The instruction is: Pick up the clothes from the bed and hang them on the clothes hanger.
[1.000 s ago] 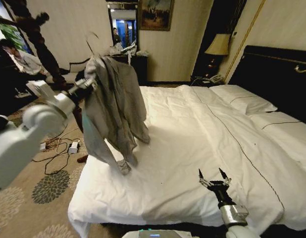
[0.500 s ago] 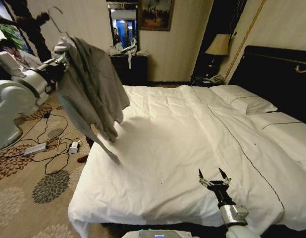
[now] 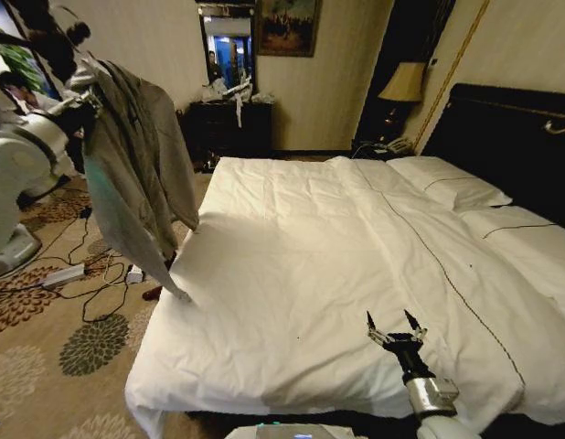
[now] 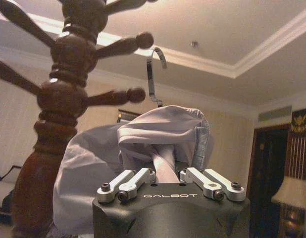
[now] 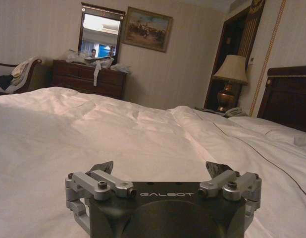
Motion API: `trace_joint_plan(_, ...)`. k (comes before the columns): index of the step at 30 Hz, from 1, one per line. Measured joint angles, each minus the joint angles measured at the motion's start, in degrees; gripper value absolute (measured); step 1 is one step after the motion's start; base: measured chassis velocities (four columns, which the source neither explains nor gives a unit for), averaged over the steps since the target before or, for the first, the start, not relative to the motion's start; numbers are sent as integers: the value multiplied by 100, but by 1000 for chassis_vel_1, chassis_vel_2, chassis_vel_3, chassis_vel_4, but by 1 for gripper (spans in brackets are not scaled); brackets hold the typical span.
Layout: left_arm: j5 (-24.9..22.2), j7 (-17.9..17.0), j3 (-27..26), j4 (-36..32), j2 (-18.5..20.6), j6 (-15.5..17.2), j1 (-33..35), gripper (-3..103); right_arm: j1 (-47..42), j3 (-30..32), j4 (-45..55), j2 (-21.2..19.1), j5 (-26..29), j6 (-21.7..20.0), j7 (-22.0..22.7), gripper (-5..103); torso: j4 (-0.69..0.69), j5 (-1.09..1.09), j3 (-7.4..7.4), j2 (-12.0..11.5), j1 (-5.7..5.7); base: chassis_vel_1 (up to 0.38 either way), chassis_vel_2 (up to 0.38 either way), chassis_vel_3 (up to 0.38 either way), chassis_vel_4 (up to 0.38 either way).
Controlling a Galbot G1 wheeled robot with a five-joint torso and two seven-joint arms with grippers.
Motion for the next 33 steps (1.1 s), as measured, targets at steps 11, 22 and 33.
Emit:
trace_joint_plan(11, 160, -73, 111, 658, -424, 48, -333, 15, 0, 0, 0, 0, 0, 0, 0, 100, 3, -1, 0, 0, 0, 0, 0, 0, 0)
trace_joint_plan(22, 258, -64, 166, 1124, -716, 73, -532, 15, 0, 0, -1, 0, 0, 0, 0, 100, 2, -1, 0, 0, 0, 0, 0, 0, 0)
trace_joint_plan(33, 295, -42, 338, 1608, -1067, 116, -781, 15, 0, 0, 0, 0, 1, 0, 0, 100, 1, 0, 0, 0, 0, 0, 0, 0, 0)
